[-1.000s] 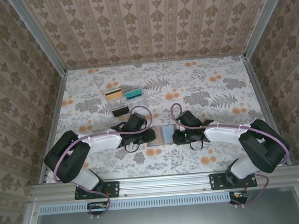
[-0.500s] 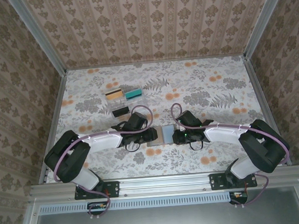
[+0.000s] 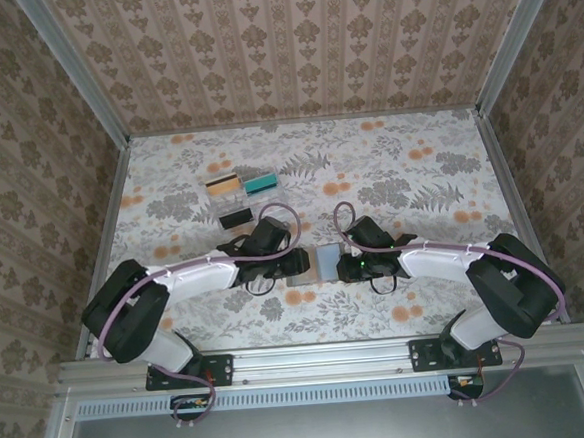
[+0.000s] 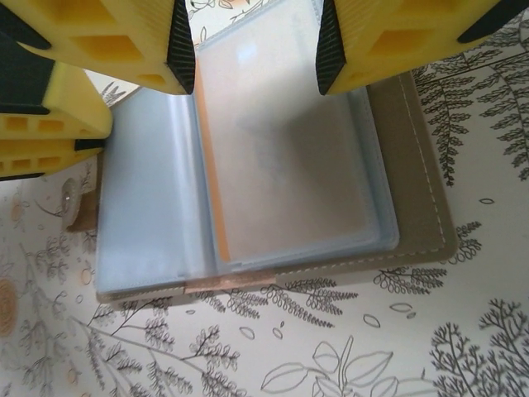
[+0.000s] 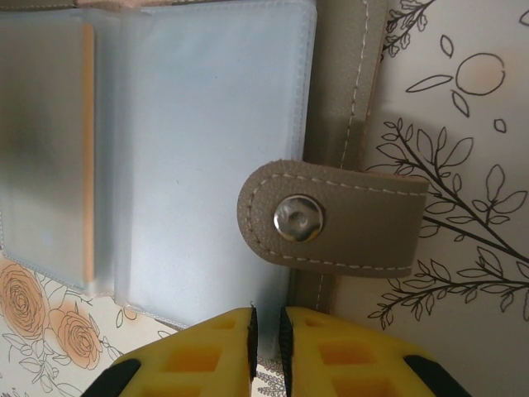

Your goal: Take the credit cards out of the card holder

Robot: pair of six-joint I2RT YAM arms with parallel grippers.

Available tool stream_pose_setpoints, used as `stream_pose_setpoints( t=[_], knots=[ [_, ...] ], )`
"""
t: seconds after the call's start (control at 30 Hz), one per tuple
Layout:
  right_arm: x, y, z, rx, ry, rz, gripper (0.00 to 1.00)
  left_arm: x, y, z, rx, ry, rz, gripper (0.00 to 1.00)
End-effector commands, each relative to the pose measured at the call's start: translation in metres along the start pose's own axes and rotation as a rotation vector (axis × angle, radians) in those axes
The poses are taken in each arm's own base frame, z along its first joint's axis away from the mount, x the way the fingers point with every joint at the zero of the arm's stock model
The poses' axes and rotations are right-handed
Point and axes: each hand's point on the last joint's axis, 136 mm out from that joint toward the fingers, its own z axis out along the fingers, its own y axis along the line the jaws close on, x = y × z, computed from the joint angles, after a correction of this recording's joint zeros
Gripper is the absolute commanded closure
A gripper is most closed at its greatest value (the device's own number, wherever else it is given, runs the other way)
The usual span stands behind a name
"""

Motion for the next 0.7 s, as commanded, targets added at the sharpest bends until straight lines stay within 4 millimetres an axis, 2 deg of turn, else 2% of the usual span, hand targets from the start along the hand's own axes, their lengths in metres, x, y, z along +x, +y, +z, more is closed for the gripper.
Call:
stream_pose_setpoints(
  t=[0.0,0.27,0.57,0.67],
  knots=[
    [0.017,-0.009,0.006,0.034,0.050,0.005,0.81,0.002,-0.002,0.003,-0.009,0.021,0.018,0.54],
    [0.017,-0.009,0.006,0.034,0.050,0.006,0.81,0.007,0.009,0.006,-0.054,0.036,0.006,0.55],
    [0.017,-0.009,0.006,0.032,0.051,0.007,0.81,0.010,0.001,0.016,-0.001,0.062,0.008,0.55],
    [0.018,-0.009,0.006,0.033,0.052,0.007,0.81,0.009,-0.009,0.017,0.046,0.064,0.015,0.54]
  ],
)
